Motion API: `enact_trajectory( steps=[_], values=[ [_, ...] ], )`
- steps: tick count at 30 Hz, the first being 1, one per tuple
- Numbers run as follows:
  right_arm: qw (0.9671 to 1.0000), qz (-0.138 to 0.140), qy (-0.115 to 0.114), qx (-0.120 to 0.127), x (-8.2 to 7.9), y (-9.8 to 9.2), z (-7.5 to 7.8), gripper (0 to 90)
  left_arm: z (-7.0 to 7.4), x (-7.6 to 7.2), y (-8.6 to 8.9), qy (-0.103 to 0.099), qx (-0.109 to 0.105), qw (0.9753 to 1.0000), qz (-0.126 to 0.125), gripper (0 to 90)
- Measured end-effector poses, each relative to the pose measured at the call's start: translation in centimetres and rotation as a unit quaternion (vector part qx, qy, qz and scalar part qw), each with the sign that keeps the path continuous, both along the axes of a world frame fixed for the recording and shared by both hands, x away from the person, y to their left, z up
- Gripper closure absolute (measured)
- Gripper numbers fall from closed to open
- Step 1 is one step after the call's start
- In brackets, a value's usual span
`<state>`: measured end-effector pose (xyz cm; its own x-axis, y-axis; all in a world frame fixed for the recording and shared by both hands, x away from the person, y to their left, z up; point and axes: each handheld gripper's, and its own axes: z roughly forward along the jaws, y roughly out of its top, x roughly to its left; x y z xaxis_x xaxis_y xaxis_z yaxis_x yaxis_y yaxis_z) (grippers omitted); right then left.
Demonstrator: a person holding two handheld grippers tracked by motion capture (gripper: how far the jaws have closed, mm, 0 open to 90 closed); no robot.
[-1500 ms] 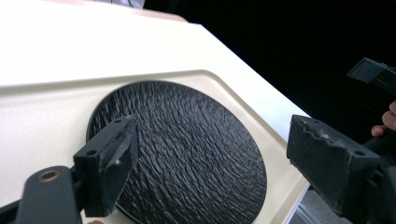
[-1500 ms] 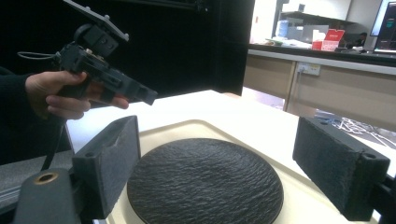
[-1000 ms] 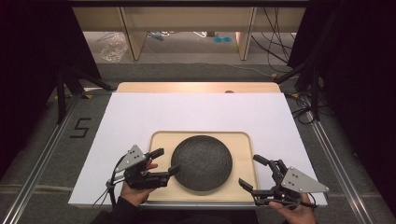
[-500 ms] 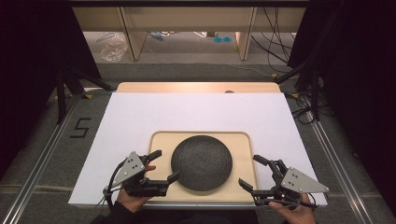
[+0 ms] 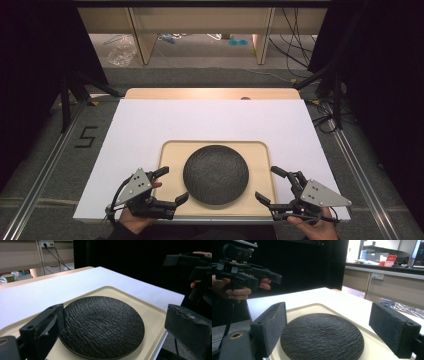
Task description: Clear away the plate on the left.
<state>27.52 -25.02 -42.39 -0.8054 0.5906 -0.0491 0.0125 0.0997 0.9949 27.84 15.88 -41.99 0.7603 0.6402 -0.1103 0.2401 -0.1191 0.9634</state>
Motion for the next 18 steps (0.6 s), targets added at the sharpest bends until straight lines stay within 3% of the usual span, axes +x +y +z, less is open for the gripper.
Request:
enact_trajectory(
  steps=[2, 8, 15, 18],
  values=[
    [1.0, 0.0, 0.001, -0.002, 0.0, 0.0, 0.0, 15.8, -0.1, -0.1, 0.0, 0.008, -0.009, 0.9999, 0.005, 2.7],
    [1.0, 0.003, 0.003, -0.008, 0.0, 0.0, -0.1, 15.7, -0.3, -0.4, 0.2, 0.015, 0.008, 0.9999, 0.005, 2.4],
    [0.9999, 0.004, 0.007, -0.014, -0.1, 0.0, -0.1, 15.7, -0.5, -1.1, 0.2, 0.027, 0.004, 0.9994, 0.02, 2.3],
    [0.9998, 0.005, 0.009, -0.014, 0.0, 0.1, -0.1, 15.6, -0.5, -1.3, 0.4, 0.02, 0.013, 0.9996, 0.018, 2.1]
  ],
)
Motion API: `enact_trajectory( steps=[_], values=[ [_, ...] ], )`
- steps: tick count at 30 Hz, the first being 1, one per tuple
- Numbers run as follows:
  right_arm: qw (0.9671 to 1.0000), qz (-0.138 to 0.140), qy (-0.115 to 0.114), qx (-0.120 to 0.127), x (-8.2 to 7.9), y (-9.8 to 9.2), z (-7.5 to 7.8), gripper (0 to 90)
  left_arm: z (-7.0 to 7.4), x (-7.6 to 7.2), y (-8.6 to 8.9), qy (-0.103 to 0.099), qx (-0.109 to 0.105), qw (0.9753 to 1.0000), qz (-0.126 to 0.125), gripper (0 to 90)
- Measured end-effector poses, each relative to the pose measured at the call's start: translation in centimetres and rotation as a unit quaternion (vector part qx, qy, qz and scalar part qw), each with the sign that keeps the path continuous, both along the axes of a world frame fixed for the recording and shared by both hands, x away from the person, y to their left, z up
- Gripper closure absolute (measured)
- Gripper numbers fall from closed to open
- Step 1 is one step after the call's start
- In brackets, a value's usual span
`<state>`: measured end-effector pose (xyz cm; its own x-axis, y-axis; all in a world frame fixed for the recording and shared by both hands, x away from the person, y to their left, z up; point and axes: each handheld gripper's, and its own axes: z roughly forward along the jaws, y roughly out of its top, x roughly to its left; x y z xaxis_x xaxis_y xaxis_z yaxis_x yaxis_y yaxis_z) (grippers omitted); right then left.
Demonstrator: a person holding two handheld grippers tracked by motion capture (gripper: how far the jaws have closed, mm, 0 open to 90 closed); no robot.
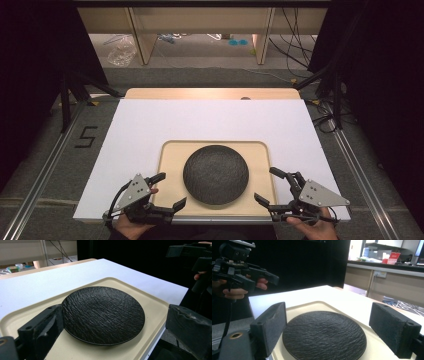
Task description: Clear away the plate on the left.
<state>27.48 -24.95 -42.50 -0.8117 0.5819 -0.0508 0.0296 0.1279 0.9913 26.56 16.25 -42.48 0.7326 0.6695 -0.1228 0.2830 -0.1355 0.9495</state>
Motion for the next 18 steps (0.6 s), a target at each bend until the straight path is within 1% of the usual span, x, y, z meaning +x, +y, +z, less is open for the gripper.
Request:
enact_trajectory(
  steps=[1, 2, 3, 5, 7, 8, 9, 11, 12, 14, 16, 18],
  values=[
    [1.0, 0.003, -0.001, 0.002, 0.04, 0.05, -0.04, 15.6, 0.02, -0.15, 0.03, 0.006, -0.004, 1.0, 0.006, 2.0],
    [1.0, 0.0, -0.002, 0.001, 0.02, 0.07, -0.07, 15.7, 0.04, -0.21, 0.11, 0.005, -0.005, 0.9999, 0.008, 2.1],
    [1.0, 0.001, 0.002, 0.002, -0.05, 0.1, -0.06, 15.7, 0.07, -0.16, 0.24, -0.003, 0.0, 1.0, 0.002, 2.1],
    [1.0, 0.004, -0.002, 0.0, 0.04, 0.12, -0.1, 15.6, 0.11, -0.22, 0.22, -0.001, -0.004, 1.0, 0.007, 2.2],
    [1.0, 0.007, 0.003, -0.006, 0.02, 0.14, -0.13, 15.6, 0.15, -0.13, 0.18, -0.001, -0.005, 1.0, 0.005, 2.1],
    [1.0, 0.008, 0.003, -0.005, 0.03, 0.21, -0.16, 15.6, 0.1, -0.08, 0.13, -0.002, -0.007, 1.0, 0.004, 2.1],
    [1.0, 0.009, 0.002, -0.002, 0.03, 0.25, -0.18, 15.6, 0.11, -0.1, 0.13, 0.0, -0.002, 1.0, 0.006, 2.1],
    [0.9999, 0.011, 0.007, -0.007, -0.05, 0.2, -0.12, 15.6, 0.09, -0.1, 0.1, 0.002, 0.001, 0.9999, 0.011, 2.1],
    [0.9999, 0.01, 0.006, -0.007, -0.03, 0.19, -0.12, 15.6, 0.07, -0.15, 0.02, 0.008, -0.005, 0.9998, 0.015, 2.1],
    [0.9999, 0.009, 0.001, -0.007, 0.04, 0.19, -0.13, 15.6, 0.09, -0.17, -0.02, 0.008, -0.006, 0.9998, 0.016, 2.1],
    [0.9999, 0.01, 0.004, -0.004, -0.01, 0.21, -0.12, 15.6, 0.09, -0.05, 0.02, 0.004, 0.001, 1.0, 0.009, 2.1],
    [0.9999, 0.01, 0.002, -0.004, 0.02, 0.19, -0.12, 15.6, 0.03, -0.08, -0.09, 0.012, -0.007, 0.9998, 0.013, 2.1]
  ],
)
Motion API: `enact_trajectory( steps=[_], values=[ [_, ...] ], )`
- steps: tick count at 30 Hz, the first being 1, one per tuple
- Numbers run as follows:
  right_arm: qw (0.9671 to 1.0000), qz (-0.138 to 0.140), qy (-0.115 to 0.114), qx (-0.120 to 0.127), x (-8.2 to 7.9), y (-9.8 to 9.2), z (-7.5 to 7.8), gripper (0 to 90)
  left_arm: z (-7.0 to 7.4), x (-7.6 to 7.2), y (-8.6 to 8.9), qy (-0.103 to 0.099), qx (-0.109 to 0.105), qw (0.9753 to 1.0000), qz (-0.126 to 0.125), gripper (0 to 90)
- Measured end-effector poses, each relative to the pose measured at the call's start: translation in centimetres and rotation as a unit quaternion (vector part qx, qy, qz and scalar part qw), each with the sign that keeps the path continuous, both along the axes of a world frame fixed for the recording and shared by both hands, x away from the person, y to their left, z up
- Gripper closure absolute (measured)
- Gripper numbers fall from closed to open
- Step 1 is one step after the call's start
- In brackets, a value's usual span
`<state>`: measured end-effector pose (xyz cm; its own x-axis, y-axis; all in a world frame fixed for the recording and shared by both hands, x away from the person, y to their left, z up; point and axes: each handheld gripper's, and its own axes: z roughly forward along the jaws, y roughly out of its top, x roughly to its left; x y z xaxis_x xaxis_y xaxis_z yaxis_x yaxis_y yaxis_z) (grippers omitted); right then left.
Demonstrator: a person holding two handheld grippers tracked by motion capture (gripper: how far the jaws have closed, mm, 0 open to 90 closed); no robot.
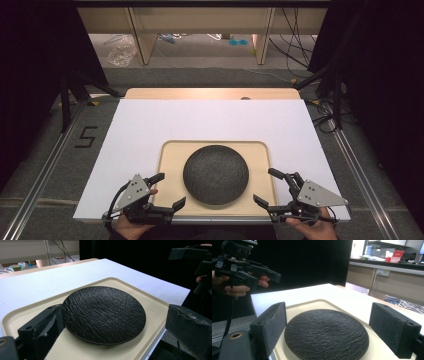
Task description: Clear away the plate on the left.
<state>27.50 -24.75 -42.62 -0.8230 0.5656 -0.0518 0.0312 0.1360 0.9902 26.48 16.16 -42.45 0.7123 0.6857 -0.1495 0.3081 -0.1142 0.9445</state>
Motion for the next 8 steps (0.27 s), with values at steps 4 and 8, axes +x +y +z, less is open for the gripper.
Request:
enact_trajectory(
  steps=[4, 8],
  values=[
    [1.0, 0.0, -0.001, 0.0, 0.01, 0.0, 0.0, 15.6, -0.01, 0.01, -0.03, -0.001, 0.001, 1.0, -0.001, 2.1],
    [1.0, 0.0, -0.001, 0.0, 0.01, 0.01, 0.0, 15.6, -0.04, 0.14, -0.05, 0.006, 0.001, 1.0, -0.001, 2.2]
  ],
)
